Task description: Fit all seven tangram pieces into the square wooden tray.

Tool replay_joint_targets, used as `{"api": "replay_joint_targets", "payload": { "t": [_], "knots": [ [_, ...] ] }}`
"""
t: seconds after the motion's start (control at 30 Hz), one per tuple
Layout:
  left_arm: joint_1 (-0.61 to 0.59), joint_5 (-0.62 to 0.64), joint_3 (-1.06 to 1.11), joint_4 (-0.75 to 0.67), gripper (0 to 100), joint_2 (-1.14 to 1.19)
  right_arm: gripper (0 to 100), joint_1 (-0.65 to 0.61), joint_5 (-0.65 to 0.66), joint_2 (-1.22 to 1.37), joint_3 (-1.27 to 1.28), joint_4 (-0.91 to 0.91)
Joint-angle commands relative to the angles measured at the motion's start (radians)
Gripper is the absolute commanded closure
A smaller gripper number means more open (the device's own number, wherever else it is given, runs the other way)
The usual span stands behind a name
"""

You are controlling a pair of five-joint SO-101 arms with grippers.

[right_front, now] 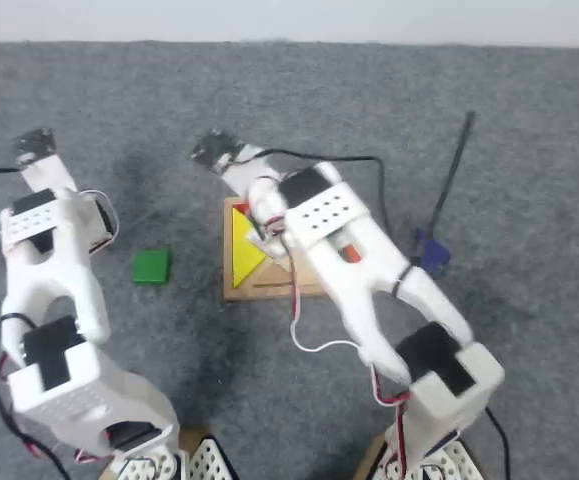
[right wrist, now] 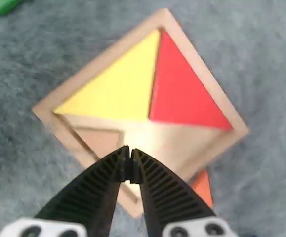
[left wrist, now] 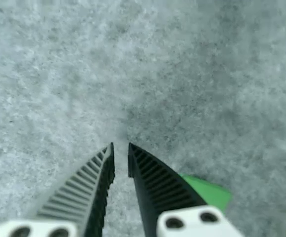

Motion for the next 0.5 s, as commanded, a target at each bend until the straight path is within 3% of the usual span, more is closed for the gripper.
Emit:
{"api": "replay_joint_targets", "payload": {
  "t": [0.0,0.13,0.33,0.47],
  "knots": [
    [0.025,-0.026,0.085,-0.068,96,-0.110,99.1,0.042,0.012,-0.062,0.137,-0.070],
    [0.054,-0.051,0.303,-0.212,96,-0.321,99.0,0.077,0.015,-0.022,0.253,-0.220],
    [0.064,-0.074,0.590,-0.448,95,-0.589,99.0,0.044,0.015,0.039,0.222,-0.229],
    [0.063,-0.074,0.634,-0.493,95,-0.632,99.0,0.013,0.014,0.073,0.186,-0.220]
  ]
}}
